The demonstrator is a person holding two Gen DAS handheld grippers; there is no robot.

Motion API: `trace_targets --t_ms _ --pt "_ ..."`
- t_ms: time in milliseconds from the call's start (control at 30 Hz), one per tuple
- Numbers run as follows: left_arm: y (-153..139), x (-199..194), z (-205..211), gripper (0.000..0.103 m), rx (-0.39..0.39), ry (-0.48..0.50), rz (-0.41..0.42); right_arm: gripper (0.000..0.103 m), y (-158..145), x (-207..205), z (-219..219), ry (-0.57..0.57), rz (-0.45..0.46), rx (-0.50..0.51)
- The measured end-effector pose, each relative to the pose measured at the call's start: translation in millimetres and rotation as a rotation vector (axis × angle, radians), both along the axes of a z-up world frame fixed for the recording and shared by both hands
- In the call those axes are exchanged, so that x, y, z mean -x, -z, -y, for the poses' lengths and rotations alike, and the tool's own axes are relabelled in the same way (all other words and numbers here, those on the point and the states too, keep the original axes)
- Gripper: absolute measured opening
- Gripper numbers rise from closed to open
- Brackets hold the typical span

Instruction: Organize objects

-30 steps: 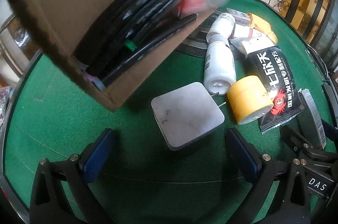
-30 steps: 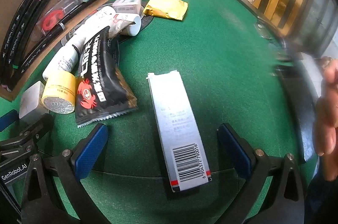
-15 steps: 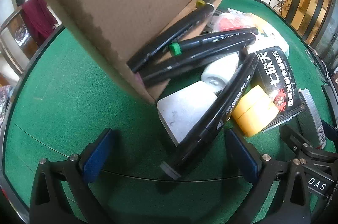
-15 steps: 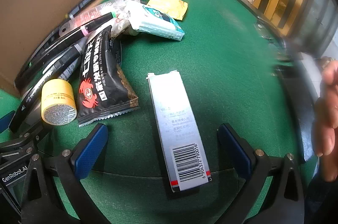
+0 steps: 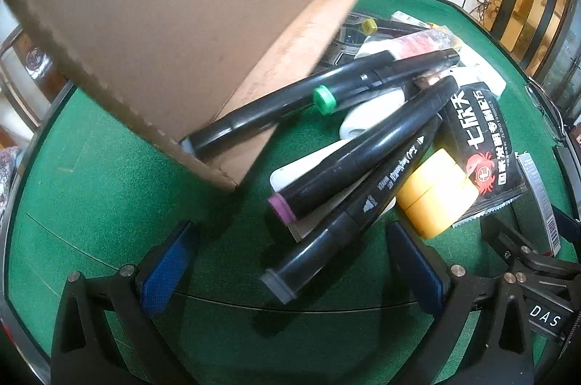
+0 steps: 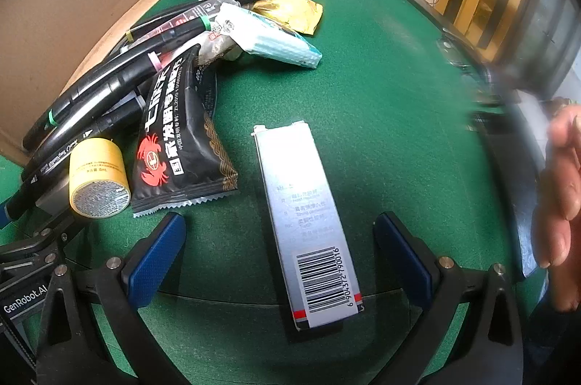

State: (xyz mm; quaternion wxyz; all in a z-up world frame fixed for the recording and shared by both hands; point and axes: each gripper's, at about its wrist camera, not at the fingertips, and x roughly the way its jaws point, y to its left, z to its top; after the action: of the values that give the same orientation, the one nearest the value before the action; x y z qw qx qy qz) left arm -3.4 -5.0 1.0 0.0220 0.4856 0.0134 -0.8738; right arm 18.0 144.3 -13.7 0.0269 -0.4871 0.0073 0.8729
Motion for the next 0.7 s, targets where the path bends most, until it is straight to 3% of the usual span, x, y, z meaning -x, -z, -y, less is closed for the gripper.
trace_targets --t_ms 700 --pt "-2.2 -0.6 -0.7 0.102 0.000 0.002 0.000 0.103 0.8 0.7 -0.2 0.000 0.000 0.000"
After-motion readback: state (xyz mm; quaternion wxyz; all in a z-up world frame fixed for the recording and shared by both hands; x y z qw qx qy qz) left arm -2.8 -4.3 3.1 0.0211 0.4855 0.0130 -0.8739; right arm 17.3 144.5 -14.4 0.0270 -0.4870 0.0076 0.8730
